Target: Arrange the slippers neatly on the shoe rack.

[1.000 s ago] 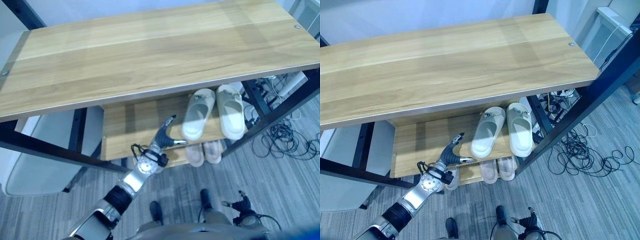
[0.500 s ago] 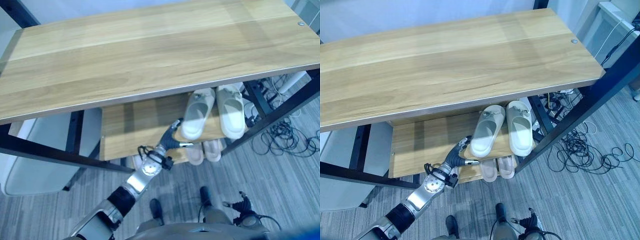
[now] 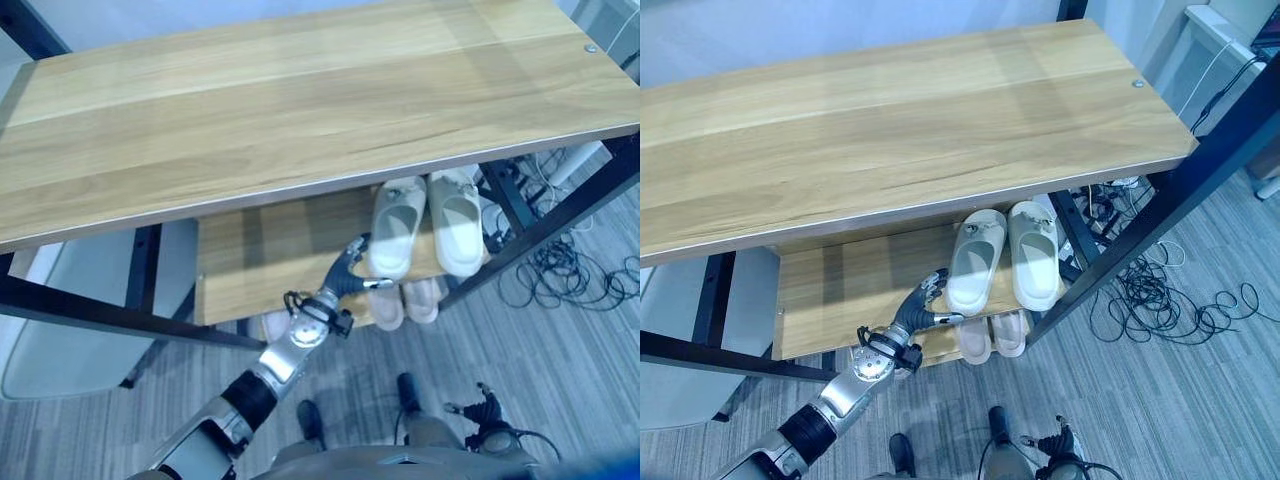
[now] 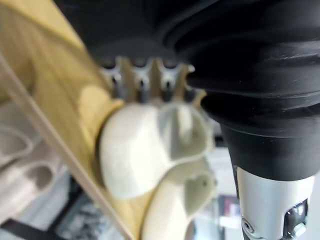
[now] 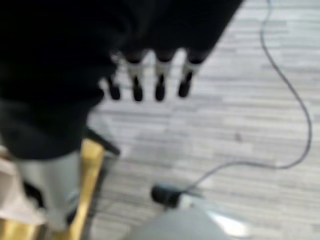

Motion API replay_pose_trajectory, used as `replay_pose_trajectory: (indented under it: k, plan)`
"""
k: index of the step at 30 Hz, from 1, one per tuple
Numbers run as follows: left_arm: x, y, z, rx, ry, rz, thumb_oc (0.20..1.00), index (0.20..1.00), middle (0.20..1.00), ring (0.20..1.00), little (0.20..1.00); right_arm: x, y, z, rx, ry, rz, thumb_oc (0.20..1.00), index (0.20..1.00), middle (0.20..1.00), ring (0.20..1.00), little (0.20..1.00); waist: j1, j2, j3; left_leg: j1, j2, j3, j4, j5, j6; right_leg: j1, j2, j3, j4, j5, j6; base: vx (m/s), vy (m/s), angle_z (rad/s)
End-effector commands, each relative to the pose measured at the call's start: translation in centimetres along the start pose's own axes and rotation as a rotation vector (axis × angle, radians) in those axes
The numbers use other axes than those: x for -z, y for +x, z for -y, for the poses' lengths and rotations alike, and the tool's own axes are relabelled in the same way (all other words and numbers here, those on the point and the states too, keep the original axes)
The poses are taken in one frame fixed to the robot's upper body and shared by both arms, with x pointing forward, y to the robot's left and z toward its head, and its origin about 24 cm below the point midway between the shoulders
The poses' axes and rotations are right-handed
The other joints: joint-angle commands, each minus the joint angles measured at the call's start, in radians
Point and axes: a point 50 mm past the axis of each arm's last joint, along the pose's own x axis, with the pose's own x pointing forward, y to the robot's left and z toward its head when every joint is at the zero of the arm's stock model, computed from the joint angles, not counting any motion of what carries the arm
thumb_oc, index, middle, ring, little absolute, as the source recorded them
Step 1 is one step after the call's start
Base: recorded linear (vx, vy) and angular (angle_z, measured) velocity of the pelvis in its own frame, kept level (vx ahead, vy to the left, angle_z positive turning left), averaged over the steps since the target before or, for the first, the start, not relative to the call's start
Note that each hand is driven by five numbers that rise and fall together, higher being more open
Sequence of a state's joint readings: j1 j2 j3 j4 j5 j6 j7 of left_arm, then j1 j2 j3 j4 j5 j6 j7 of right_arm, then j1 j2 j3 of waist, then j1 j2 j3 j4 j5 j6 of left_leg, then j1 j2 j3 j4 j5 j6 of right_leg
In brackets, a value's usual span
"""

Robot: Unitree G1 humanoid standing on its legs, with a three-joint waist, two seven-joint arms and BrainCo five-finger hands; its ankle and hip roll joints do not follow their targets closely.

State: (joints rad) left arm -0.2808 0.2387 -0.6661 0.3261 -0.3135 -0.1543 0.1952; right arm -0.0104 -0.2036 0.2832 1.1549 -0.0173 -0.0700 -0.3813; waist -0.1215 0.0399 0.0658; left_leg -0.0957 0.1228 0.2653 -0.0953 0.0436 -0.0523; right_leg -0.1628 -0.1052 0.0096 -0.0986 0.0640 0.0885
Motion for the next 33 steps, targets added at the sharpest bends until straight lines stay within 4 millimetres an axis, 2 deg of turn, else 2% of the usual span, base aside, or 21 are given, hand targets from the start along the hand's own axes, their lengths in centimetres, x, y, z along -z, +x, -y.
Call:
replay_pose_trajectory:
  k: [1,18,33]
  plan:
    - [-4.1,2.6,2.1,0.083,-0.047,0.148,1.000,1.000,1.000,1.000,1.000,-0.1,0.2,-0.1,-0.005,0.005,-0.017,1.000,1.000,1.000,1.000,1.000,-0.012,0.015,-0.061,-0.011,0.062,-0.081,0.008,0.015,-0.052,0.021,-0.031,-0.045,0.011,-0.024,0.079,0.03,-0.032,-0.02]
    - [-3.6,3.3,4.7,0.144,-0.081,0.096,1.000,1.000,1.000,1.000,1.000,-0.1,-0.1,-0.9,-0.029,0.008,-0.024,1.000,1.000,1.000,1.000,1.000,-0.035,0.012,-0.067,0.015,0.065,-0.068,0.008,0.006,-0.053,0.033,-0.026,-0.031,0.011,-0.029,0.075,0.00,0.000,0.00]
    - [-2.3,3.4,4.9,0.092,-0.131,0.025,1.000,1.000,1.000,1.000,1.000,-0.4,-0.1,-1.3,-0.032,0.015,-0.031,1.000,1.000,1.000,1.000,1.000,-0.033,-0.004,-0.077,0.023,0.070,-0.072,0.008,0.006,-0.055,0.042,-0.021,-0.037,0.011,-0.032,0.071,0.00,0.000,0.00]
